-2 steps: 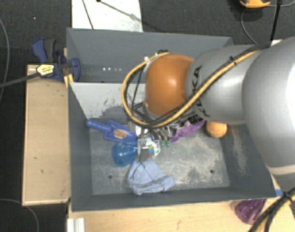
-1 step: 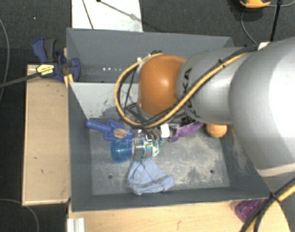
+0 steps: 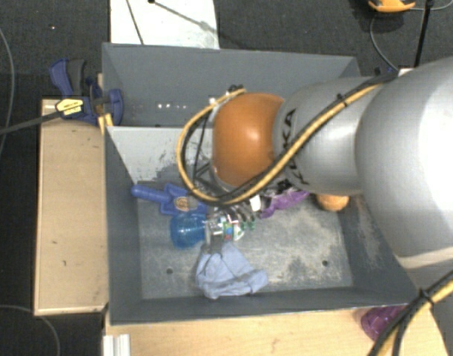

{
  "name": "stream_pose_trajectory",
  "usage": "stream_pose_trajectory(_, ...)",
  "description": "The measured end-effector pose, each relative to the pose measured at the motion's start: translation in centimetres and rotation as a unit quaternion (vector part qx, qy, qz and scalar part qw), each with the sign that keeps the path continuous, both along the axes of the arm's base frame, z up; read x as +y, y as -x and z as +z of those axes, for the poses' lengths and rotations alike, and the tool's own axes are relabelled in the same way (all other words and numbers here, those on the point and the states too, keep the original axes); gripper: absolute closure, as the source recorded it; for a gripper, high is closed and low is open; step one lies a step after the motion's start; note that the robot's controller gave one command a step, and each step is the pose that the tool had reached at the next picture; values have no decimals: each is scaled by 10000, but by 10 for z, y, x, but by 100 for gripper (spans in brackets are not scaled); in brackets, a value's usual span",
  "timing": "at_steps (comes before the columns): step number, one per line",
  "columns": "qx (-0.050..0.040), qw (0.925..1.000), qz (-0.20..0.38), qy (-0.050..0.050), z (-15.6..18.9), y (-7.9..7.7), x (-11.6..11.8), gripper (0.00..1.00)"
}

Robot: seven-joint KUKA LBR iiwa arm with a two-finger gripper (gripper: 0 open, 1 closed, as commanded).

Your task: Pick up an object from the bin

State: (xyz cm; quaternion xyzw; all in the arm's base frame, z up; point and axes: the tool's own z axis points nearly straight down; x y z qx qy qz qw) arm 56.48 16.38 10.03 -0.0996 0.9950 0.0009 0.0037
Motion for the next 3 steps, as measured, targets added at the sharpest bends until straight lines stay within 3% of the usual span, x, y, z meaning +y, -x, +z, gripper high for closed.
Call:
stream_pose_trajectory(1,-4,9995,303,-11,-14,-7,29,100)
stream_pose_trajectory(2,-4,9996,299,-11,-14,-7,29,100)
stream_pose_trajectory(3,17,9990,438,-5,31,-11,29,100)
